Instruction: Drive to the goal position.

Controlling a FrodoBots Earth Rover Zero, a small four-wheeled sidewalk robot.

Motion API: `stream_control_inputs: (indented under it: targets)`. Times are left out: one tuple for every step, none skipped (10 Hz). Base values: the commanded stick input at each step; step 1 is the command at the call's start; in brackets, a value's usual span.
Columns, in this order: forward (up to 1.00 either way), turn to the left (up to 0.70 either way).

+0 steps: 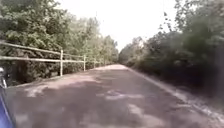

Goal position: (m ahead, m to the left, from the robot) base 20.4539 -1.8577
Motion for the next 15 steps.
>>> stream_control_inputs:
  targets:
    - [0.7,0.0]
    - [0.7,0.0]
    - [0.7,0.0]
    - [0.7,0.0]
    - [0.7,0.0]
    - [0.7,0.0]
    - [0.7,0.0]
    - [0.7,0.0]
    - [0.7,0.0]
    - [0.7,0.0]
    - [0.7,0.0]
    - [0.7,0.0]
    - [0.7,0.0]
    - [0.7,0.0]
    - [0.7,0.0]
